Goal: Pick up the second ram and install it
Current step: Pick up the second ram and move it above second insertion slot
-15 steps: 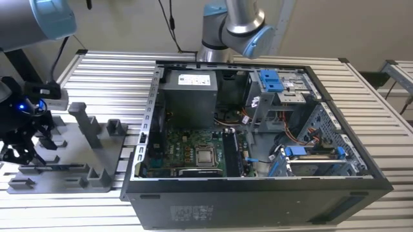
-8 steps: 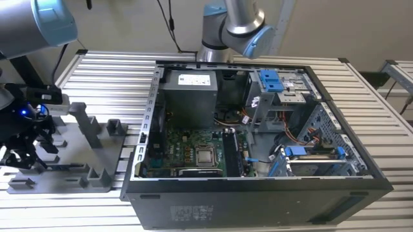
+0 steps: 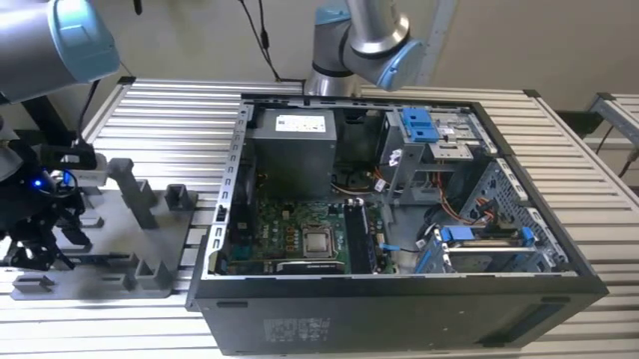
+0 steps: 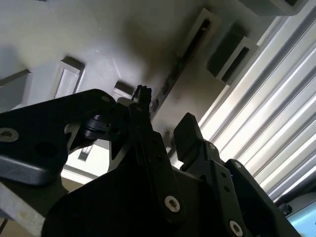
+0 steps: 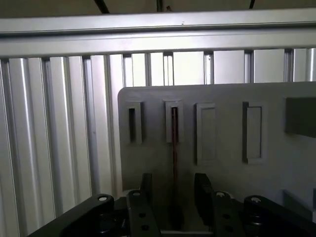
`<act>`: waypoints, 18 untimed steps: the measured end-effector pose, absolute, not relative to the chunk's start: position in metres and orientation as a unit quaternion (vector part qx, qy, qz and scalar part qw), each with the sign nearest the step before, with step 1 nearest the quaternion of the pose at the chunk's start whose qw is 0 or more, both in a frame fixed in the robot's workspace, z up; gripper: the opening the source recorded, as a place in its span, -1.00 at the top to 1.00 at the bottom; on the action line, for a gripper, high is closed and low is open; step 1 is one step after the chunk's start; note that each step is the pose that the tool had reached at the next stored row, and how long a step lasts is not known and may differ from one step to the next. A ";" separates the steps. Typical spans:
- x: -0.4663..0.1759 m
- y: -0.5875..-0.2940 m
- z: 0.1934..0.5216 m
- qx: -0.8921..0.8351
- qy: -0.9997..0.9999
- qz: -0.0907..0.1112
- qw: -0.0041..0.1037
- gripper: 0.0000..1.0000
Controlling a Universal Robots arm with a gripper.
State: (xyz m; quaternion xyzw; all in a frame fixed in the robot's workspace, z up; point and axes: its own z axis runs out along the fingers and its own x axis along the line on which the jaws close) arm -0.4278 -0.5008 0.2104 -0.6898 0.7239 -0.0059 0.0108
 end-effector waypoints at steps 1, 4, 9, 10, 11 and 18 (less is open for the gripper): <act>-0.428 -0.501 0.209 -0.690 0.724 -0.006 0.011 0.04; -0.428 -0.501 0.204 -0.690 0.724 -0.006 0.011 0.04; -0.427 -0.501 0.201 -0.690 0.724 -0.006 0.011 0.04; -0.426 -0.500 0.201 -0.690 0.724 -0.006 0.011 0.04; -0.426 -0.499 0.201 -0.690 0.724 -0.006 0.011 0.04; -0.426 -0.496 0.199 -0.690 0.724 -0.006 0.011 0.04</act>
